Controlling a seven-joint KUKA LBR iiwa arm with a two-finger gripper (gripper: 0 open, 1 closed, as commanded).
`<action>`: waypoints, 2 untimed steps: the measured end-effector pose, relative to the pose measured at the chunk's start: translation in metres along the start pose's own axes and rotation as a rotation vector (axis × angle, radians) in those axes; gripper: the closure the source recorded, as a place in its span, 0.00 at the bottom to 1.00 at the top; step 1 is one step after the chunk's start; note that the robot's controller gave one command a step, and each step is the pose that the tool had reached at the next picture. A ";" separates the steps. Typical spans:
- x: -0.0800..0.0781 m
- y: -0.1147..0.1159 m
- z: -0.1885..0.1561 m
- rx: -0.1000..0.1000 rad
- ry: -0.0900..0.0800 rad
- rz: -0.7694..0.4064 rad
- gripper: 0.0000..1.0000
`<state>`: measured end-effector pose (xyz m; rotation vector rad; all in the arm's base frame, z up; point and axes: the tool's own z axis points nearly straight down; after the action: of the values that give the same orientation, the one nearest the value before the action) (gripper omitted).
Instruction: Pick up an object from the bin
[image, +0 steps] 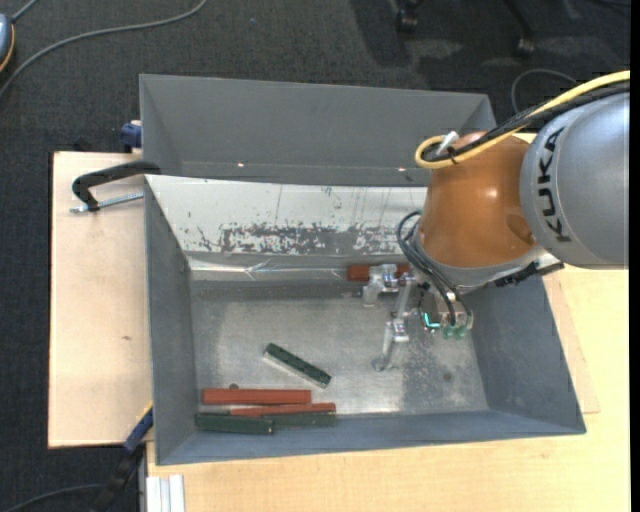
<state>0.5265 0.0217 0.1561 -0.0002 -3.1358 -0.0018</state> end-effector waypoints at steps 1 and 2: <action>0.003 -0.009 0.089 0.000 0.000 0.114 0.00; -0.029 0.032 0.010 -0.004 -0.019 0.056 0.00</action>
Offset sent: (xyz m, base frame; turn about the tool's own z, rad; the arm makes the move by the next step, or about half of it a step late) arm -0.0020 -0.0096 -0.0859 0.1138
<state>0.5557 0.0539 0.1458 -0.0878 -3.1540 -0.0073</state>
